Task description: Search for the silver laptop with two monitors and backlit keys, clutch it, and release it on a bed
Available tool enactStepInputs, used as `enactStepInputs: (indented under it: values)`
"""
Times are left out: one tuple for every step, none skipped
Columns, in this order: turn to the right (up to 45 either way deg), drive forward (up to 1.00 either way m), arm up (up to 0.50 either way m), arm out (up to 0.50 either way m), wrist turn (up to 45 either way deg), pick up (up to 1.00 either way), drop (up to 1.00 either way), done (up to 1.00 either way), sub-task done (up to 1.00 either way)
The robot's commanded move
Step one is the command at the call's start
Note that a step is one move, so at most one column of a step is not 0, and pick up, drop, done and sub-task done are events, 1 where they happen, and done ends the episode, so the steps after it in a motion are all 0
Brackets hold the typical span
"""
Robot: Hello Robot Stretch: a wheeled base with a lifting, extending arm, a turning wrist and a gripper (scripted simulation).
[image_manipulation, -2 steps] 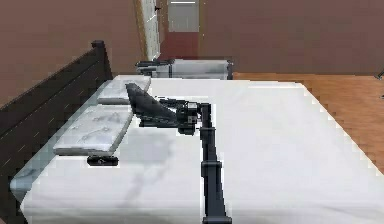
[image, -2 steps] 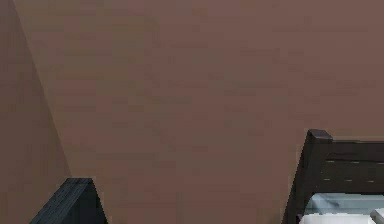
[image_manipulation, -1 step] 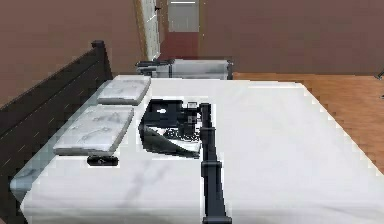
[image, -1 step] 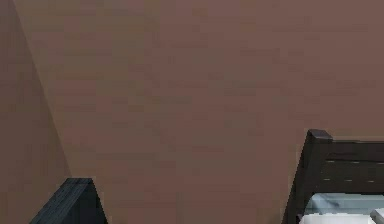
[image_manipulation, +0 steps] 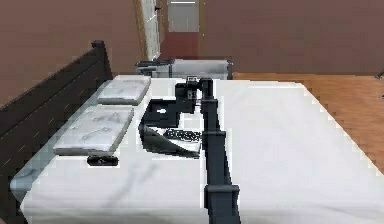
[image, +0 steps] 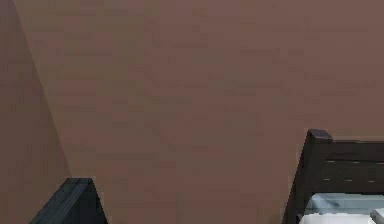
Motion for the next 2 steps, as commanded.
enactStepInputs:
  values:
    - [0.0, 0.00, 0.00, -0.08, 0.0, 0.00, 0.00, 0.00, 0.00]
    - [0.0, 0.00, 0.00, 0.00, 0.0, 0.00, 0.00, 1.00, 0.00]
